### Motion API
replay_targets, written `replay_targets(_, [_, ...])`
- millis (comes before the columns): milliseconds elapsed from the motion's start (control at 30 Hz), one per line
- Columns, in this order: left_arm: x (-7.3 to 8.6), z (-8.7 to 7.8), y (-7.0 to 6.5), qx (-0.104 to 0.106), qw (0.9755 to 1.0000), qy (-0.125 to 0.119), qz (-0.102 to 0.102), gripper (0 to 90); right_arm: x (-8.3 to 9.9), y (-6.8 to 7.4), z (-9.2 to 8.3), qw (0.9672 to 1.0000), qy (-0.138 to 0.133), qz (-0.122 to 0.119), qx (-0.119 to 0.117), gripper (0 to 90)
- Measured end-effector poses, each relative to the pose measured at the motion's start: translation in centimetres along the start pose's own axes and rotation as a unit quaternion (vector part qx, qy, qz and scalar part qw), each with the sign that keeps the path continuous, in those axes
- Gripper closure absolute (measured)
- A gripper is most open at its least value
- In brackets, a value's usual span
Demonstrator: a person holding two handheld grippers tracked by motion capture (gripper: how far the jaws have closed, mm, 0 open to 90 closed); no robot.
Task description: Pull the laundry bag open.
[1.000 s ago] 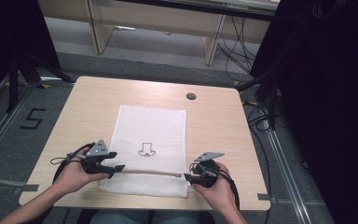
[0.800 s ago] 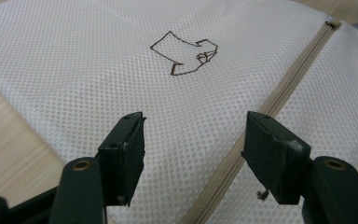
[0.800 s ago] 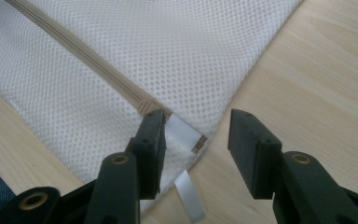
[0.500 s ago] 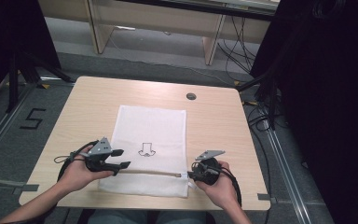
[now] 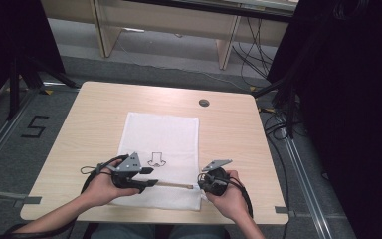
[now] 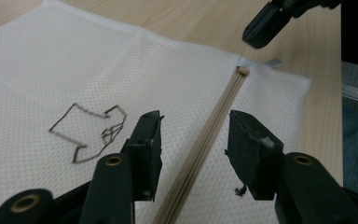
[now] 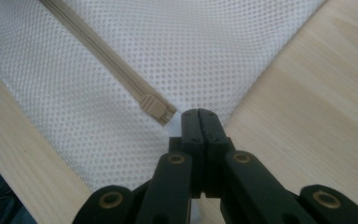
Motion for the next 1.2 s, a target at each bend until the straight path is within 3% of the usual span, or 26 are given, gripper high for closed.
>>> replay_targets(67, [-0.1,0.5,-0.1,0.002,1.0,0.001,0.002,56.3,0.0,0.0,0.2,1.0,-0.001,-0.007,0.0,90.0])
replay_targets(100, [-0.4,1.6,-0.3,0.013,0.9998,0.01,0.014,57.1,0.1,0.1,0.5,0.9999,0.012,0.006,-0.004,90.0])
replay_targets(133, [-0.4,1.6,-0.3,0.013,0.9998,0.01,0.014,57.9,0.1,0.1,0.5,0.9999,0.012,0.006,-0.004,90.0])
replay_targets(200, [-0.8,3.1,-0.9,0.028,0.9993,0.016,0.017,59.2,0.2,0.1,0.8,0.9997,0.019,0.011,-0.008,90.0])
replay_targets(267, [-0.9,3.5,-1.0,0.03,0.9991,0.019,0.021,60.9,0.3,-0.1,1.0,0.9999,0.015,0.0,-0.007,90.0])
replay_targets(300, [-1.1,4.4,-1.4,0.041,0.9984,0.026,0.028,61.4,0.3,-0.1,1.1,0.9998,0.014,-0.002,-0.01,90.0])
replay_targets(367, [-1.3,5.1,-1.7,0.049,0.9977,0.031,0.035,62.1,0.4,0.2,1.2,0.9995,0.026,0.016,-0.011,90.0])
replay_targets(400, [-1.3,5.1,-1.7,0.049,0.9977,0.031,0.035,62.4,0.5,0.0,1.4,0.9998,0.019,0.002,-0.009,90.0])
replay_targets(600, [-1.4,7.4,-2.6,0.067,0.9958,0.046,0.041,63.2,0.8,0.0,1.9,0.9991,0.026,0.03,-0.015,90.0])
replay_targets(800, [-1.2,8.4,-2.8,0.071,0.9949,0.057,0.042,63.9,0.8,0.1,2.1,0.9995,0.024,0.015,-0.01,90.0])
replay_targets(1033, [-1.1,9.7,-2.9,0.078,0.9939,0.066,0.041,64.4,0.8,0.2,2.0,0.9989,0.031,0.032,-0.011,90.0])
replay_targets(1200, [-1.0,10.1,-2.9,0.077,0.9935,0.071,0.044,65.9,0.8,0.0,2.2,0.9995,0.022,0.019,-0.012,90.0])
Point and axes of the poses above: each handheld gripper's, and its own axes: z roughly forward along the jaws, x roughly out of its underside, y roughly to its left, the point moved 1 cm from there along z, roughly forward along the jaws, and after that the axes turned 10 degrees about -y, right-handed, at the moved point
